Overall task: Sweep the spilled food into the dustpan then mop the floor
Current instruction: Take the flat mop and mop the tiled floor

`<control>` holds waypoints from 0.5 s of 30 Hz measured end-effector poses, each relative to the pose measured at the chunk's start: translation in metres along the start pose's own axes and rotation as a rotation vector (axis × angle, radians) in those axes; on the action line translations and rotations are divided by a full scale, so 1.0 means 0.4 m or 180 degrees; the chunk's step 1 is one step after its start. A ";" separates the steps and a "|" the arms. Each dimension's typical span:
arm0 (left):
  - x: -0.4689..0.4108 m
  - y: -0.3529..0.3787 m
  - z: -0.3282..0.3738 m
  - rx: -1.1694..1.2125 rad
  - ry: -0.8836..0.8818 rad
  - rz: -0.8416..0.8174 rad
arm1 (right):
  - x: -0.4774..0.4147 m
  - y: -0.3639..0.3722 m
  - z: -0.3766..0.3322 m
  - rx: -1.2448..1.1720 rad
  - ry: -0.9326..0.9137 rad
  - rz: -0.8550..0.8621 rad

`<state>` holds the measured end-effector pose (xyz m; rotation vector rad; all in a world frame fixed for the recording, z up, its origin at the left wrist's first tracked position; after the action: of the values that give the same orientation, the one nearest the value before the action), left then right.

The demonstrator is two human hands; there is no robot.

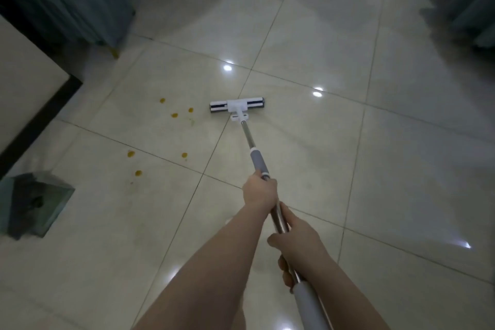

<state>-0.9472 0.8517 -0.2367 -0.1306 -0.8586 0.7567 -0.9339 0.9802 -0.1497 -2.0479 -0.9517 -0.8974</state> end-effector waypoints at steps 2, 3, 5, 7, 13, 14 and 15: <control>-0.141 -0.031 0.089 -0.0107 -0.0012 0.0038 | -0.115 -0.020 -0.123 0.0119 -0.0005 0.0024; -0.210 -0.049 0.132 -0.0111 -0.0033 0.0033 | -0.168 -0.026 -0.189 0.0140 -0.0029 0.0022; -0.347 -0.087 0.209 -0.0094 -0.0020 0.0006 | -0.272 -0.033 -0.311 0.0124 -0.0054 -0.0013; -0.464 -0.127 0.277 -0.0134 0.0002 -0.0010 | -0.364 -0.032 -0.414 0.0018 -0.0053 -0.0083; -0.677 -0.234 0.347 -0.0064 -0.0021 -0.0015 | -0.545 0.040 -0.576 -0.0221 0.0008 -0.0321; -0.688 -0.247 0.337 -0.0044 -0.0049 -0.0025 | -0.548 0.056 -0.586 -0.0218 0.0016 -0.0364; -0.690 -0.259 0.325 -0.0011 -0.0074 -0.0036 | -0.544 0.073 -0.590 -0.0231 0.0032 -0.0403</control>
<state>-1.0988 0.5715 -0.2857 -0.1203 -0.8820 0.7474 -1.0854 0.7022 -0.2108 -2.0600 -1.0674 -1.0214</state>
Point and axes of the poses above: each hand's wrist, its own x-axis away from the middle knuckle, its own y-axis out of the palm, z = x × y, the point moved 6 cm from there along -x, towards the middle knuckle, and after that the axes turned 1 degree about z, right-handed, at the moved point
